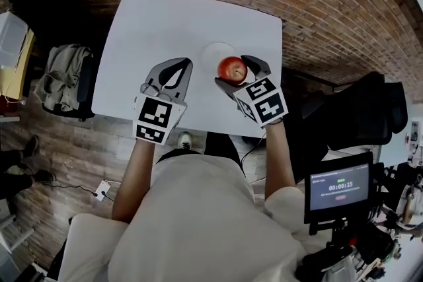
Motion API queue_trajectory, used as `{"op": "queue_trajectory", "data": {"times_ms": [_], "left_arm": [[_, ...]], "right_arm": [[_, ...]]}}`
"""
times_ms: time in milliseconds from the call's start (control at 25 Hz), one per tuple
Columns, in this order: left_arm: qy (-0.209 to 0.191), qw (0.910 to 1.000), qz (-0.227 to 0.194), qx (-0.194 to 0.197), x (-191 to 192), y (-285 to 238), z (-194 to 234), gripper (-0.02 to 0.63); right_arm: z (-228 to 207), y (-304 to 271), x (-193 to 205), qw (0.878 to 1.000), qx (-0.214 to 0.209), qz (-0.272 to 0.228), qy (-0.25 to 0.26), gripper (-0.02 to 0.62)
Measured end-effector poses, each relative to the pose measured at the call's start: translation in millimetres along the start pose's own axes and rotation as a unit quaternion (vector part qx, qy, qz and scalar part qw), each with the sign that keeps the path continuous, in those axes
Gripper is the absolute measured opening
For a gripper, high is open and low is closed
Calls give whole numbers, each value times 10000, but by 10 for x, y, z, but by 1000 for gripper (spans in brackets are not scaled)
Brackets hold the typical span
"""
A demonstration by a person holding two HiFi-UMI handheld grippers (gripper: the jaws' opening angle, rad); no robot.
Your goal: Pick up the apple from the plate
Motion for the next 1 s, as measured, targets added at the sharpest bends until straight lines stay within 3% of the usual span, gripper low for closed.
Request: {"op": "queue_trajectory", "data": {"times_ms": [600, 1000], "left_arm": [[-273, 9968, -408, 637, -439, 154, -337, 6], [-549, 9928, -531, 921, -645, 146, -515, 6]], "right_arm": [[73, 732, -308, 9950, 731, -655, -207, 390], [77, 1079, -308, 9900, 1155, -780, -214, 390]]}}
Point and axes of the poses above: the fingertips, and each gripper's own axes: y backward along the fingers, z to its left, x out of its underside, the point moved 3 cm from there along y, backward along the fingers, and after that the axes turned 14 degrees about y, right-handed, at the moved point
